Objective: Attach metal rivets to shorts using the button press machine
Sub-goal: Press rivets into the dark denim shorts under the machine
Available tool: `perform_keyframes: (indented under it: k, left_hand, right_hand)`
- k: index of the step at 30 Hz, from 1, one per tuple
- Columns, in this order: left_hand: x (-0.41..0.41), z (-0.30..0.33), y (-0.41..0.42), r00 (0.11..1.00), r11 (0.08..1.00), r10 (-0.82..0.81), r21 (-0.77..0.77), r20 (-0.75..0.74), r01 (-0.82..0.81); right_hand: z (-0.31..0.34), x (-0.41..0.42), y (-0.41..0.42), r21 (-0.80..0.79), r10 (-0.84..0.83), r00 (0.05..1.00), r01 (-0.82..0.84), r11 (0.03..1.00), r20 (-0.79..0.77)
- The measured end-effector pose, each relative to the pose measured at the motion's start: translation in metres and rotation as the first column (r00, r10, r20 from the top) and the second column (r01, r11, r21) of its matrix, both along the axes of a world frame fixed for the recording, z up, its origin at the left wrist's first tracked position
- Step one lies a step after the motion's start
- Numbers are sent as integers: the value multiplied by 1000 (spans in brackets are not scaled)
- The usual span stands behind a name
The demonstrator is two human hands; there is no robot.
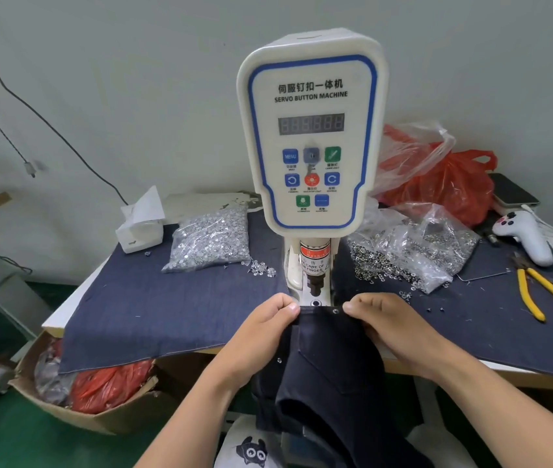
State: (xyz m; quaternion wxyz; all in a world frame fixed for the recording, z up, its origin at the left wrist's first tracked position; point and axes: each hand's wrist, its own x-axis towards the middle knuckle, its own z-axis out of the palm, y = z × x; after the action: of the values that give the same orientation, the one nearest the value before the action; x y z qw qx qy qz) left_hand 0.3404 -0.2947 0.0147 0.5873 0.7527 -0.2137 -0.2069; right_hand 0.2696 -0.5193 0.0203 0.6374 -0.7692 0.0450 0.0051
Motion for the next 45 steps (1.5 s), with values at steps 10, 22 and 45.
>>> perform_keyframes:
  k: [10,22,45]
  left_hand:
    - [11,-7,-13,995,995,96,18,-20,-96]
    - [13,-21,-4,992,993,117,-21,-56,-118]
    - [16,-33,-5,997,991,81,-106,14,-79]
  right_hand:
    - [-13,11,-4,239,-32,992,62,969,-126]
    - [-23,17,-5,279,-40,986,85,957,-160]
    - [-26,18,-5,303,-38,990,78,950,-136]
